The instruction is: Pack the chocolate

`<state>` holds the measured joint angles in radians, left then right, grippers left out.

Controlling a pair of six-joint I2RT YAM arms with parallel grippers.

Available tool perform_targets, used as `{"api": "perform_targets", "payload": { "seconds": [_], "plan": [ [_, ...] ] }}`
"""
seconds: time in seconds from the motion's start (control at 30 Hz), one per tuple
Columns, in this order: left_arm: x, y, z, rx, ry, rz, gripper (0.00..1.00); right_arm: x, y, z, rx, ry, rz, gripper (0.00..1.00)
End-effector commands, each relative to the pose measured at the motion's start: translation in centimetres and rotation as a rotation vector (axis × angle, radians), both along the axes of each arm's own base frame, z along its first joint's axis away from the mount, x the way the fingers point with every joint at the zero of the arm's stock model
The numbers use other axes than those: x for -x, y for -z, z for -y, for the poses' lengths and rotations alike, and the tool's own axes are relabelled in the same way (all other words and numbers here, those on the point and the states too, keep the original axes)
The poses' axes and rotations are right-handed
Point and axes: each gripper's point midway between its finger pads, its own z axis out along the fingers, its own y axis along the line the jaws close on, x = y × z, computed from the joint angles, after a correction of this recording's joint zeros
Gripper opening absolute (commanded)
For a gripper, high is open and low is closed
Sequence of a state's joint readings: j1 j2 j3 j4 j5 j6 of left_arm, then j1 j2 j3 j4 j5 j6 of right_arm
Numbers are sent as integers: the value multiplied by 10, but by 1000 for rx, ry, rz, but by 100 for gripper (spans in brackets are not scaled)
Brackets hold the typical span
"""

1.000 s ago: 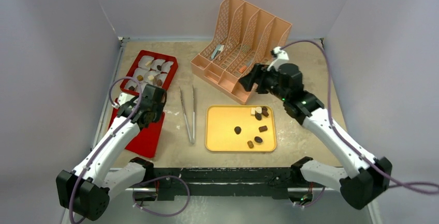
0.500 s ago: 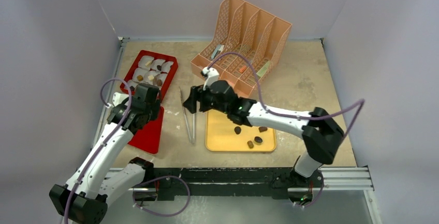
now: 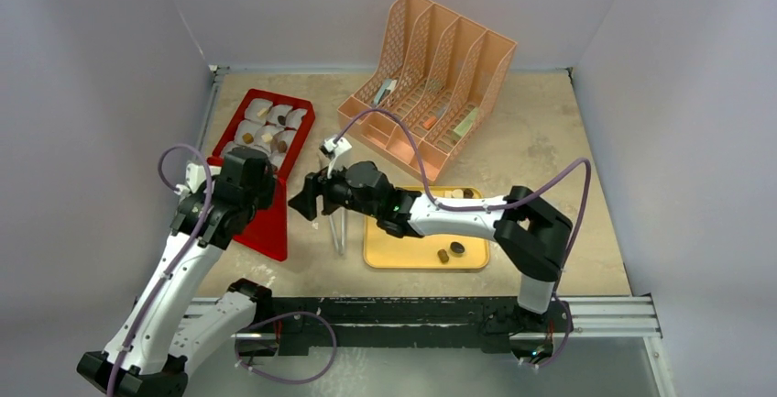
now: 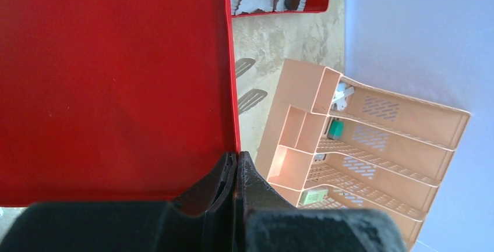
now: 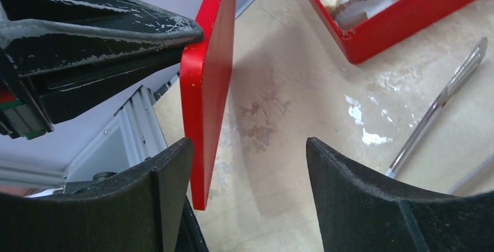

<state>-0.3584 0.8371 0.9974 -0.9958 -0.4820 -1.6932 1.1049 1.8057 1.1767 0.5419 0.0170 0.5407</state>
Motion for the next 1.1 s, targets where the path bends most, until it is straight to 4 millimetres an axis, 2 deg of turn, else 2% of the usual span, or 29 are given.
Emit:
{"api": "perform_targets", "payload": {
  "seconds": [0.0,0.13,0.37,0.53,0.7,0.83,1.07],
  "plan": [
    [-6,-36,-1,52,-26,123,0,14,-35,-24,-110,-96,104,73],
    [-5,-41,-2,65,-37,146,0,26,-26,-34,-87,-124,126,73],
    [-3,-45,-6,87,-73,166,0,32,0,-46,-58,-109,88,72],
    [-6,-47,-5,103,-78,178,0,53,-9,-45,-99,-147,113,71],
    [-8,-49,-3,118,-77,185,0,50,-24,-28,-129,-73,116,76],
    [-9,-47,0,144,-77,186,0,56,-39,-24,-203,-76,146,77],
    [-7,-56,0,179,-93,221,0,56,-30,-41,-174,-75,133,78]
  ]
}}
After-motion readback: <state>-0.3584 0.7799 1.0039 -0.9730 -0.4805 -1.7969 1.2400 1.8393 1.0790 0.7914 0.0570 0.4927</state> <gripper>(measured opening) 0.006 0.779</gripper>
